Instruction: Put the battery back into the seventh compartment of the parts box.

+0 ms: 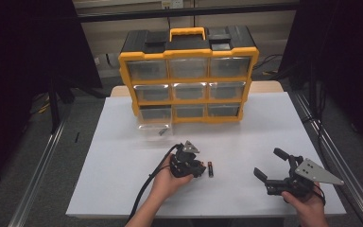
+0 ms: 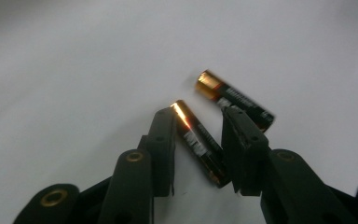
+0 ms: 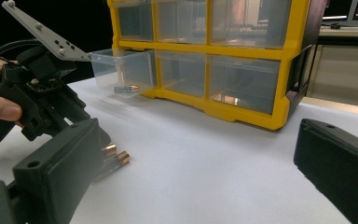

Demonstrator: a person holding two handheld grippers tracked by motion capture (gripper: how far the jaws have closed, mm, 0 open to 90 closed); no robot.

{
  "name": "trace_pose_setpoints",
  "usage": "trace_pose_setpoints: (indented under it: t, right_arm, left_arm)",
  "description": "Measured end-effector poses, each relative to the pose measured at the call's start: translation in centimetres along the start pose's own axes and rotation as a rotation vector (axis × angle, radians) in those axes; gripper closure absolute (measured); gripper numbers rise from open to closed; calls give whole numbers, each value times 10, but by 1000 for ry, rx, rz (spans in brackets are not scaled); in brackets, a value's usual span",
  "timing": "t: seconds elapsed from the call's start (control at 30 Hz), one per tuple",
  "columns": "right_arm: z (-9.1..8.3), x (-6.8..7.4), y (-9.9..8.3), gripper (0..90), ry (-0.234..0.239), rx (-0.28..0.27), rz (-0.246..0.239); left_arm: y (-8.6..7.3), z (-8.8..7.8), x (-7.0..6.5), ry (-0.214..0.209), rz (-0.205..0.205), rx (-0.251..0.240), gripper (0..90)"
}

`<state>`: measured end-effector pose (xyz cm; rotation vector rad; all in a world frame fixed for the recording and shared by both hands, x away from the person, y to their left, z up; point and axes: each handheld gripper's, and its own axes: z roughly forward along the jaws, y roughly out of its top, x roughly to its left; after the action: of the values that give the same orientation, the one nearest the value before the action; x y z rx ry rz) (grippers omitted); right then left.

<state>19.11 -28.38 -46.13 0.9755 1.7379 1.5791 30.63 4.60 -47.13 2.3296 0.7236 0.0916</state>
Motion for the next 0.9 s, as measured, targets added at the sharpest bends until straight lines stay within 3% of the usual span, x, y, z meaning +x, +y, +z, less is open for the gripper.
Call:
trace_pose_setpoints:
  t: [0.1, 0.2, 0.27, 0.37, 0.47, 0.5, 0.53, 0.6, 0.63, 0.67, 0.73, 0.77, 0.8, 0.83, 0.9]
  right_arm:
    - [0, 1, 0, 8, -2, 0, 4]
    - [1, 1, 0, 10, -1, 0, 5]
    - [1, 1, 0, 10, -1, -1, 4]
    - [1, 1, 0, 10, 0, -1, 2]
    - [1, 1, 0, 10, -1, 2, 2]
    - [1, 1, 0, 10, 0, -1, 2]
    - [1, 1, 0, 10, 0, -1, 2]
    - [1, 0, 0, 10, 1, -1, 3]
    - [1, 0, 0, 10, 0, -1, 4]
    - [1, 1, 0, 10, -1, 0, 4]
    - [1, 1, 0, 10, -1, 1, 0]
    - [1, 1, 0, 10, -1, 1, 0]
    - [1, 1, 0, 10, -1, 2, -1]
    - [1, 1, 0, 10, -1, 2, -1]
    - [1, 1, 0, 10, -1, 0, 3]
  left_arm:
    - [-3, 0, 5, -6, -45, -26, 731]
    - [-2, -1, 6, -2, -37, -14, 766]
    - [-2, -2, 7, -2, -30, -6, 769]
    - [-2, -1, 9, -15, -69, -16, 772]
    - [-1, -5, 15, -28, -65, 4, 773]
    - [-2, -5, 15, -20, -83, -12, 772]
    - [-1, -8, 18, -17, -53, 7, 772]
    - [1, -12, 17, -15, -79, -4, 773]
    - [2, -15, 20, -29, -68, 5, 772]
    - [3, -17, 20, -35, -90, -15, 772]
    - [6, -21, 23, -37, -79, -8, 772]
    - [7, -23, 23, -32, -97, -20, 773]
    - [9, -26, 25, -34, -82, -15, 773]
    - [10, -28, 25, -43, -106, -33, 772]
    - [13, -31, 27, -43, -109, -34, 773]
